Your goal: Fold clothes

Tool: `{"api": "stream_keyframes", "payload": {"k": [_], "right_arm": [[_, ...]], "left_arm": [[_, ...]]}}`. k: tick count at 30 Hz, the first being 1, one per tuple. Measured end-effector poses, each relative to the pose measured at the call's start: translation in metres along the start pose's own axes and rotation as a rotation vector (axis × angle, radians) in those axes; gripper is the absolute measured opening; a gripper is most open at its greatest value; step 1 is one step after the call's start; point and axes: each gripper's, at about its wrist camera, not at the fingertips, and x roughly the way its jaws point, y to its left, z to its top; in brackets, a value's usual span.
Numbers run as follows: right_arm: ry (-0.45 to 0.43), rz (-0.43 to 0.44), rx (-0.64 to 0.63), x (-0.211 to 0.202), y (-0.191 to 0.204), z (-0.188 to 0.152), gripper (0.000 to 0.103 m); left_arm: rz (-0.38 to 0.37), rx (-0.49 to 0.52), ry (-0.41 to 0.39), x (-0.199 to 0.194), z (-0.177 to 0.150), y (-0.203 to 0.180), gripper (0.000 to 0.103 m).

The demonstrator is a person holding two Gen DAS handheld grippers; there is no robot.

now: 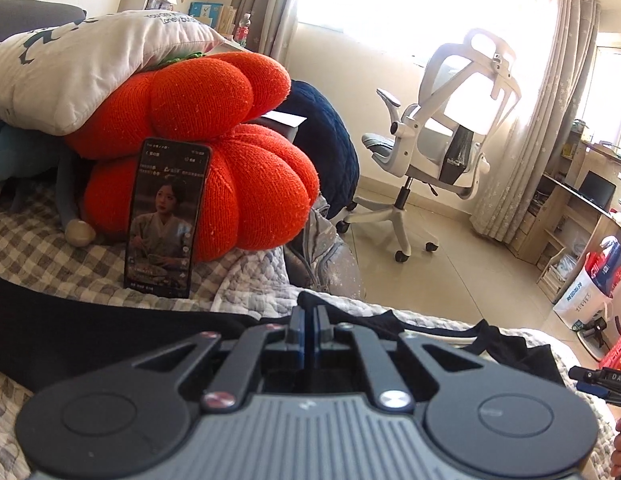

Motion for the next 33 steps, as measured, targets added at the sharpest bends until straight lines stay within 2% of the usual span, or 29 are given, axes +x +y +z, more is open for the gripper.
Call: {"api": "stream_keyframes", "payload": {"k": [8,13,17,23,24,27,31,33], "right_arm": [[0.023,0.043,0.0,0.019,0.001,0.011,0.057],[0.072,0.11,0.023,0.039,0.002,0.015,0.052],[0.08,0.125,0.014,0.05,0.006,0.02,0.051],[0.098,0.211,0.208,0.059,-0.025,0.024,0.049],[0.11,0.223,0.223,0.061,-0.028,0.023,0.044],[0.144,0.26,0.255,0.068,-0.03,0.024,0.006],[-0.015,0.167,0.152,0.038,-0.018,0.028,0.005],[-0.041,0.108,0.073,0.037,-0.011,0.029,0.005]], "left_arm": [[0.131,-0.025,0.025,0.032,-0.006,0.02,0.004],[0.156,-0.027,0.059,0.045,-0.012,0.025,0.004],[0.18,-0.022,0.07,0.051,-0.014,0.026,0.004],[0.184,-0.024,0.086,0.057,-0.017,0.028,0.004],[0.183,-0.024,0.089,0.058,-0.018,0.028,0.004],[0.183,-0.023,0.089,0.06,-0.02,0.027,0.004],[0.146,-0.027,0.053,0.057,-0.019,0.027,0.004],[0.128,-0.01,0.056,0.061,-0.019,0.025,0.004]]}}
